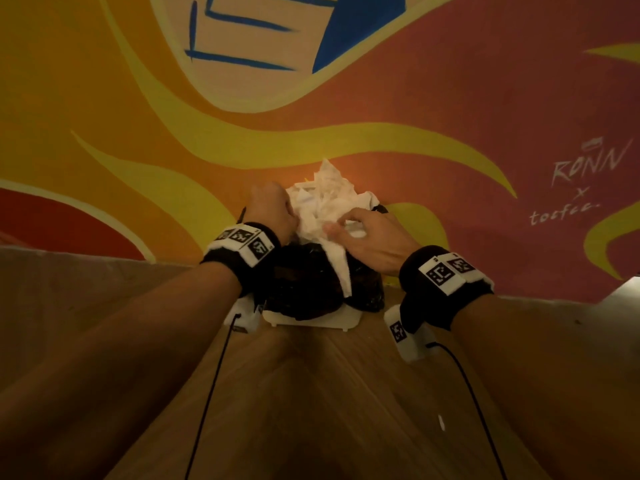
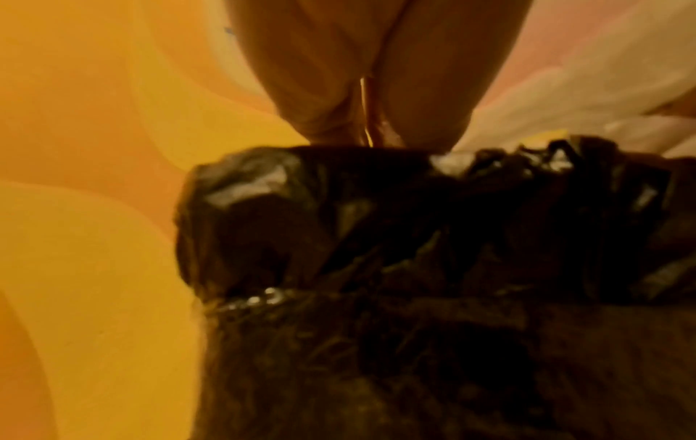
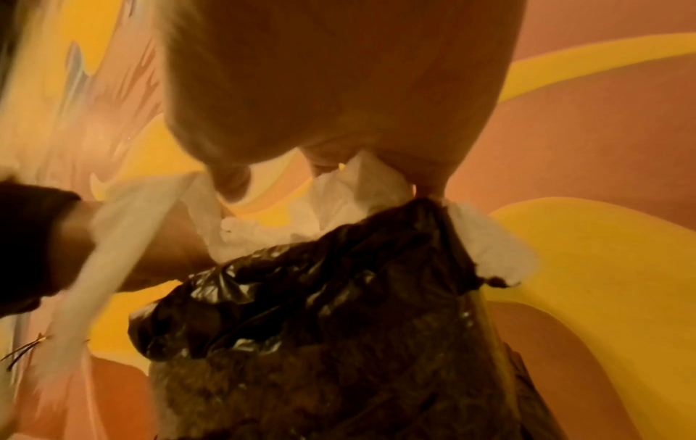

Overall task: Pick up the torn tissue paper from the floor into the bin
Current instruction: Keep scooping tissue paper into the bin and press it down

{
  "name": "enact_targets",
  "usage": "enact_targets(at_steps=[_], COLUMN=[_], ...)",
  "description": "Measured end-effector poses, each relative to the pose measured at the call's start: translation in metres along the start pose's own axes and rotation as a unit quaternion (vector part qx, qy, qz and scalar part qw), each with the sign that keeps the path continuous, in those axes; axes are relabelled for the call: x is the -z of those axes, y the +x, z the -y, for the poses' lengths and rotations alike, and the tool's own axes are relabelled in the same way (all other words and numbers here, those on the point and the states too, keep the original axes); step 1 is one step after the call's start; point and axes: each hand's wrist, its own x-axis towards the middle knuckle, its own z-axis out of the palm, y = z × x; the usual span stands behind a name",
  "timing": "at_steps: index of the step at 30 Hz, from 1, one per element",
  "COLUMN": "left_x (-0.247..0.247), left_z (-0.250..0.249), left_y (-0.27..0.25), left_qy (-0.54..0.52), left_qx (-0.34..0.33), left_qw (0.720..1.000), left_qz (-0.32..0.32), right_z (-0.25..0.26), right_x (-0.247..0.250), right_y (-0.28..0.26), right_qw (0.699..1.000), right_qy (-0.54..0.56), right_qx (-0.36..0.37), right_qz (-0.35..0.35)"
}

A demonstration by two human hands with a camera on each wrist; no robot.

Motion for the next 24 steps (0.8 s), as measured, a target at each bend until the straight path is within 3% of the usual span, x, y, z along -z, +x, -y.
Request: enact_targets(at_steps=[4,8,10,13,15,18,20,24], left_x=[-0.002,0.002,0.004,0.006,0.004,0.003,-0.001,-0.01], left_z=[-0.013,-0.01,-0.007,-0.004,-0.002,-0.006,-0.007,0.003], left_y=[-0.002,-0.003,-0.006,-0.009,-0.011,-0.014,-0.014,-0.011], left_qy=[0.035,0.054,0.015,0.02,0.064,0.073,0.059,0.059], left_qx=[-0.025,-0.087,-0.079,-0.098,-0.132,-0.178,-0.186,-0.137], left_qw=[0.996,0.975,0.966,0.962,0.967,0.975,0.977,0.973], left_qz=[0.084,0.195,0.245,0.254,0.21,0.107,0.082,0.176], right_z=[0.006,-0.001,-0.001,0.004,0.006,0.004,0.003,0.002], right_x=[-0.008,-0.014,-0.018,-0.023,-0.022,-0.02,-0.015,0.004], right_y=[0.009,0.025,0.029,0.031,0.032,0.037,0.037,0.024], right_qw=[0.996,0.993,0.987,0.974,0.976,0.983,0.984,0.989], right_qy=[-0.078,-0.047,-0.067,-0.121,-0.097,-0.125,-0.152,-0.13], right_qx=[-0.014,-0.029,-0.047,-0.051,0.005,0.067,0.072,0.059], right_qz=[-0.031,-0.101,-0.135,-0.185,-0.193,-0.117,-0.057,0.041])
